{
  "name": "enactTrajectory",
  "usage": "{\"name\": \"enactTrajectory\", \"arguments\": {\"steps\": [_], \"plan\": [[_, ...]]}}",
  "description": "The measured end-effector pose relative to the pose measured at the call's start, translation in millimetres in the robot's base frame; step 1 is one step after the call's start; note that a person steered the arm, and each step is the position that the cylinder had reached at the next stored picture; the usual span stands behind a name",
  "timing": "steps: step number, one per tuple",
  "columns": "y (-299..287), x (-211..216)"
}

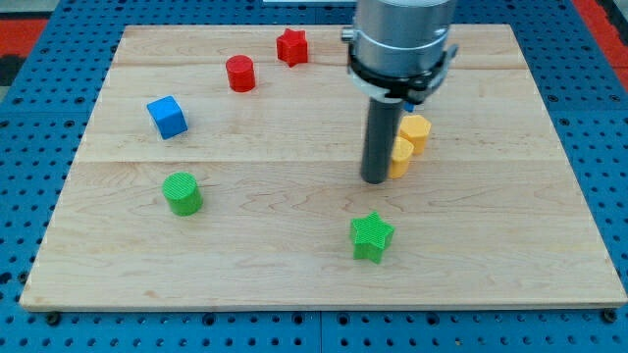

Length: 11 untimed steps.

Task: Move your arm to the bottom right of the green circle

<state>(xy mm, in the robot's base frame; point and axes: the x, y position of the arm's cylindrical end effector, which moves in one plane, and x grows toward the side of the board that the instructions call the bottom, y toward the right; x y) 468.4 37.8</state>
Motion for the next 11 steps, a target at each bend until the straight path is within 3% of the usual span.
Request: {"name": "enactTrajectory", "arguments": {"steps": [1, 2, 3, 6, 7, 8, 9, 10, 11], "plan": [[2, -46], [40, -52], [50, 9], [-72, 59], [10, 95], [81, 86], [90, 109], [140, 101], [107, 85]]}}
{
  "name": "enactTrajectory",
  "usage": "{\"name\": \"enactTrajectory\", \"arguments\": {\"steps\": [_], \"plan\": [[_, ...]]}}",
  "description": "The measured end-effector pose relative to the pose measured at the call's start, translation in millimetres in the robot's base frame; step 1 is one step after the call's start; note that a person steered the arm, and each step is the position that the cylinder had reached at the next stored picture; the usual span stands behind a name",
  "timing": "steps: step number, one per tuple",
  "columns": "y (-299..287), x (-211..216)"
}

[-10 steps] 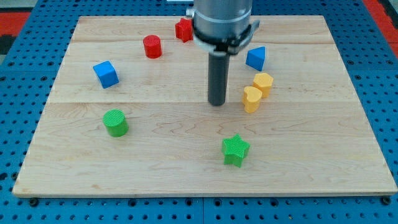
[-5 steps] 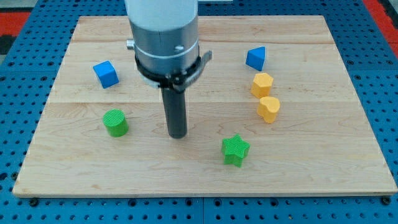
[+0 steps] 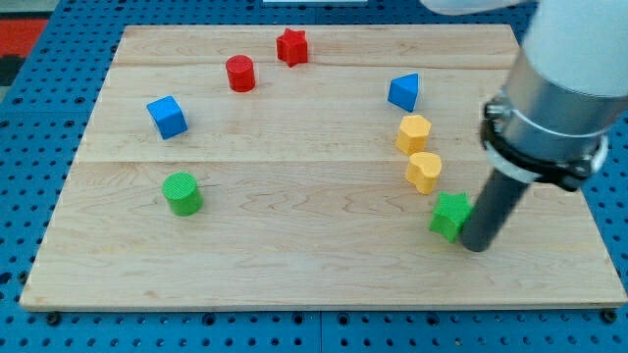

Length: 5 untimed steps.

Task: Move your arm to the bottom right of the green circle

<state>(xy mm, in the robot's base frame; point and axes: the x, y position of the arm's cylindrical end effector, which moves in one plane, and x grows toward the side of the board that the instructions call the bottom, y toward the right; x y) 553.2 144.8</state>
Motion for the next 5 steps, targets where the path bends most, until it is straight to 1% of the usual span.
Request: {"name": "enactTrajectory", "arguments": {"steps": [1, 2, 3, 4, 5], "plan": [[-33, 8], [-88, 40], [-165, 38], [-250, 19], [-269, -19]]}}
